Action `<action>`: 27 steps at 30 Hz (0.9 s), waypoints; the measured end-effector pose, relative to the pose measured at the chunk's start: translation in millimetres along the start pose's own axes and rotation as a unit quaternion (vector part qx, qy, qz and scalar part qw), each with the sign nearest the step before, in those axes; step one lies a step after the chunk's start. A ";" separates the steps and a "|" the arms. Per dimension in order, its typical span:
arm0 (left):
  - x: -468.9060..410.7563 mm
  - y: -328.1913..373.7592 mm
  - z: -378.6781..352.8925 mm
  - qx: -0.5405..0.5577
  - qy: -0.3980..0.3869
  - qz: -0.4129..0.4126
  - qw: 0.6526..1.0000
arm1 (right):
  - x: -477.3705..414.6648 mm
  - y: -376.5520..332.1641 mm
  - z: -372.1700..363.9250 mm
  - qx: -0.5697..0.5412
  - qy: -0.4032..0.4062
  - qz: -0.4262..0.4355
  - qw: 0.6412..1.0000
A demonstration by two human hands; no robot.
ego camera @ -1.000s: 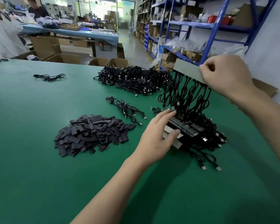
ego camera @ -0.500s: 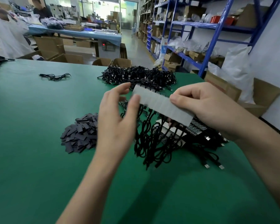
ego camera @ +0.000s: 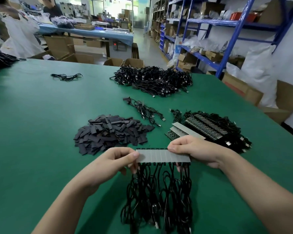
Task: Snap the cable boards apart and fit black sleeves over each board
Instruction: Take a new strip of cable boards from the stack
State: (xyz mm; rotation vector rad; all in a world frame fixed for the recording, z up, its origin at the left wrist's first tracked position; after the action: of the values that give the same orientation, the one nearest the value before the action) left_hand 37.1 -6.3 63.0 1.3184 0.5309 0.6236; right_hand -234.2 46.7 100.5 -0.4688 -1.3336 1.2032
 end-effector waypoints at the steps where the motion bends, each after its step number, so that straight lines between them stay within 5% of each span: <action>1: -5.5 -6.4 2.7 -0.008 0.009 0.012 1.000 | -8.6 2.9 0.8 0.027 0.024 0.001 0.999; 6: -32.8 -26.3 10.9 -0.066 0.035 0.010 0.997 | -46.7 -1.1 0.2 0.326 0.156 0.022 0.932; 8: -39.6 -35.0 12.9 -0.105 0.034 0.003 0.994 | -57.4 -5.3 -8.6 0.366 0.181 0.034 0.912; 21: -39.8 -62.1 4.6 -0.080 0.145 -0.080 0.983 | -81.5 1.3 -66.2 0.241 0.201 0.105 0.944; 27: -41.2 -58.1 -12.5 -0.060 0.219 -0.101 0.969 | -86.8 14.9 -92.2 0.293 0.330 0.215 0.871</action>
State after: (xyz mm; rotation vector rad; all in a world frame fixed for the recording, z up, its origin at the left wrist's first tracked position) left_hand 5.5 -33.4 3.9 0.9963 0.9597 0.7688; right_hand -139.7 10.9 22.8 -0.6694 -0.2439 1.5457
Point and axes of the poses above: each hand's wrist, its own x-axis away from the middle knuckle, its own z-axis out of the back of the hand, y = z × x, the point moved 1 cm from there along -x, towards the middle knuckle, and after that the axes turned 4 degrees about -z, right-handed, at the moved point
